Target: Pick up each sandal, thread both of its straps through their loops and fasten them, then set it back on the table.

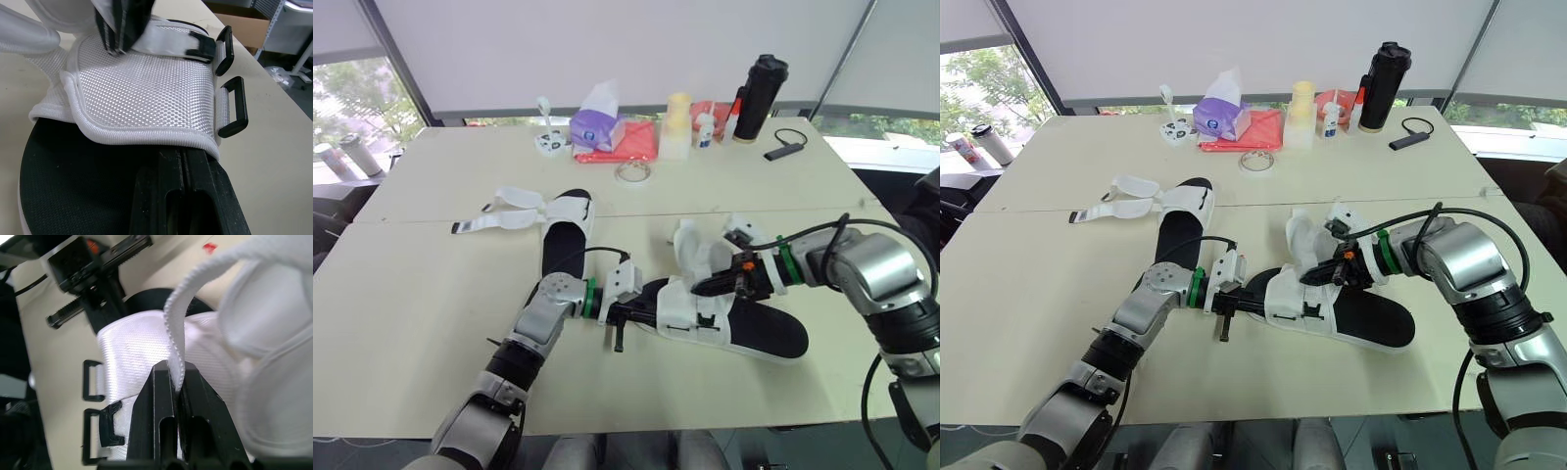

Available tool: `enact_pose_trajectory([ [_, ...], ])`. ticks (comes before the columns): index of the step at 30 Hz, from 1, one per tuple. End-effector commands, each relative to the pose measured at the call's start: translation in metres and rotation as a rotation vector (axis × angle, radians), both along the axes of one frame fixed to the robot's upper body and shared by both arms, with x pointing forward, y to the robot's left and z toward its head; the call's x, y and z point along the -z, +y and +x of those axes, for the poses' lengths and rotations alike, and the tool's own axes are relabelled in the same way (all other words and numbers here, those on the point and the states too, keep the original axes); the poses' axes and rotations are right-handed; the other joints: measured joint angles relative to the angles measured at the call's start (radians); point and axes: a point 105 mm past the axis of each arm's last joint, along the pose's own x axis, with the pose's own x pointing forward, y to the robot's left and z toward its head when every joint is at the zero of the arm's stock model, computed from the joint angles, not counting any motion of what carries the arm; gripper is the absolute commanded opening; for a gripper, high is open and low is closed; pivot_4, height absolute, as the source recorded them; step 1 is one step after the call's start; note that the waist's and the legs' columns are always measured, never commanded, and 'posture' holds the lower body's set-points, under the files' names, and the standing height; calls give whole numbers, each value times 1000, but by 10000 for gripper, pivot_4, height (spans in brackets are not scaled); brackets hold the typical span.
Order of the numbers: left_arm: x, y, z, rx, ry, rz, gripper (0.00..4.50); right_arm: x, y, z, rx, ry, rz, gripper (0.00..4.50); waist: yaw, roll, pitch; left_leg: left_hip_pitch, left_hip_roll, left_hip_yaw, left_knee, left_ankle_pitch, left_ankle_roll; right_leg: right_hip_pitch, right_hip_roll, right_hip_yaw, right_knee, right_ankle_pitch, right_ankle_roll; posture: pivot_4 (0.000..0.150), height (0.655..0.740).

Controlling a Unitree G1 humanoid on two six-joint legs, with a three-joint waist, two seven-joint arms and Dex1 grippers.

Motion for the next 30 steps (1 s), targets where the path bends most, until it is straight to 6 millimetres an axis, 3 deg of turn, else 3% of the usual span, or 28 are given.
enact_pose_trajectory([
  [1,-3,-4,-4,18,-11,-12,0,-11,-3,-8,-1,-44,3,585,1,0,0,0,0,0,0,0,0,0,0,0,0,0,0,1500,7296],
  [9,-2,-6,-3,16,-14,-14,0,-6,0,-27,-28,16,13,585,1,0,0,0,0,0,0,0,0,1,0,0,0,0,0,1500,7296],
  [20,-4,-8,0,9,-21,-19,0,-9,5,-19,-11,-32,38,585,0,0,0,0,0,0,0,0,0,0,0,0,0,0,0,1500,7296],
  [30,-3,-6,1,-4,-17,-19,0,-19,7,-28,-36,-48,70,585,1,0,0,0,0,0,0,0,0,0,0,0,0,0,0,1500,7296],
])
